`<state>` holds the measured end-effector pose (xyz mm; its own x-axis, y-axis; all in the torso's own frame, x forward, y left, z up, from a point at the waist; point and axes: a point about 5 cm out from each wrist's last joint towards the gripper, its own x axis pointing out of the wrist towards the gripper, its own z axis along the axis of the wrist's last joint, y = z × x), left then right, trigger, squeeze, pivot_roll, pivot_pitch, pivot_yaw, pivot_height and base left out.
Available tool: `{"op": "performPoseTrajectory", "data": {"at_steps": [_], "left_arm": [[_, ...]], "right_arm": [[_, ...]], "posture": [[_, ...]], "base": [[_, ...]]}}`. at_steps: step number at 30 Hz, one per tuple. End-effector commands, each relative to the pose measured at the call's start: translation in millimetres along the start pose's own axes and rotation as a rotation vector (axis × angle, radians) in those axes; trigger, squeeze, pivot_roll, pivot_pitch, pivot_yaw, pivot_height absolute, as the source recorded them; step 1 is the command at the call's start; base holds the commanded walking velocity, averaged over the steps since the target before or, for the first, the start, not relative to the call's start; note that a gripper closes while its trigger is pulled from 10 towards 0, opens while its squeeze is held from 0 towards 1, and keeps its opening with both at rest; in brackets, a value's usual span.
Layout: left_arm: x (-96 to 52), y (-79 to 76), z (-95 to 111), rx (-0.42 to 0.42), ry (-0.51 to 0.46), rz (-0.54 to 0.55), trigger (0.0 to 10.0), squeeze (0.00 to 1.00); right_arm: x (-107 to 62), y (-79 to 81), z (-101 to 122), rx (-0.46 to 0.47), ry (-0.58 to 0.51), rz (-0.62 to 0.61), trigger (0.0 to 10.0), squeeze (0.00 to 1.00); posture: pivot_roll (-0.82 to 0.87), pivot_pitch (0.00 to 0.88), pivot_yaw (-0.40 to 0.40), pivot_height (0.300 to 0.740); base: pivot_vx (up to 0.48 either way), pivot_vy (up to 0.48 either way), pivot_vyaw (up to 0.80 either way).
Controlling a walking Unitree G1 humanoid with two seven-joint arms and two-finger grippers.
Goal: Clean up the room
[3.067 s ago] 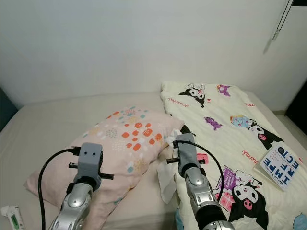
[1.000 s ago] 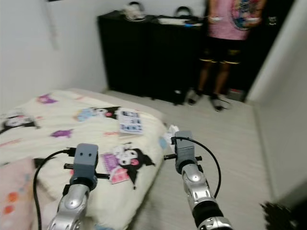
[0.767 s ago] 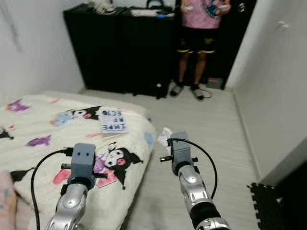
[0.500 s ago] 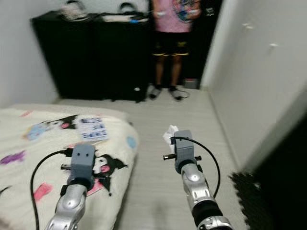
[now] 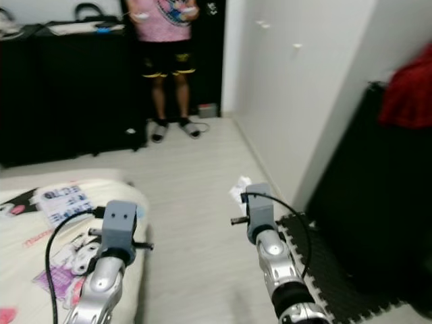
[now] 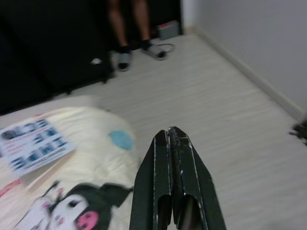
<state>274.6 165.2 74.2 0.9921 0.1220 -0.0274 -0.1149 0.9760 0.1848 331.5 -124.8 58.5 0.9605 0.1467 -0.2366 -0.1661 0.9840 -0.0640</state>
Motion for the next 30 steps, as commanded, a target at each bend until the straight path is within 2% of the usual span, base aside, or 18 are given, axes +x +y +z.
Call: {"op": "performPoseTrajectory", "data": {"at_steps": [1,13,30], "left_arm": [[-1.8,-1.3,-4,0.015,0.015,-0.015,10.0,0.00],[-4.9,1.9,-13,0.038,0.055,-0.015,10.0,0.00],[-4.7,0.1,-13,0.039,0.063,-0.017,10.0,0.00]], "right_arm": [[-1.0,1.0,-6,0.017,0.029,0.001,10.0,0.00],[-1.9,1.5,-13,0.029,0.057,-0.007,10.0,0.00],[-3.0,0.6,-18,0.018,0.077,-0.006,10.0,0.00]], "posture": [[0.07,0.057,-0.041,0.740],[0.07,0.045,-0.033,0.740],[0.08,0.051,-0.025,0.740]], "base": [[0.000,0.000,-0.80],[0.000,0.000,-0.80],[0.000,0.000,-0.80]]}}
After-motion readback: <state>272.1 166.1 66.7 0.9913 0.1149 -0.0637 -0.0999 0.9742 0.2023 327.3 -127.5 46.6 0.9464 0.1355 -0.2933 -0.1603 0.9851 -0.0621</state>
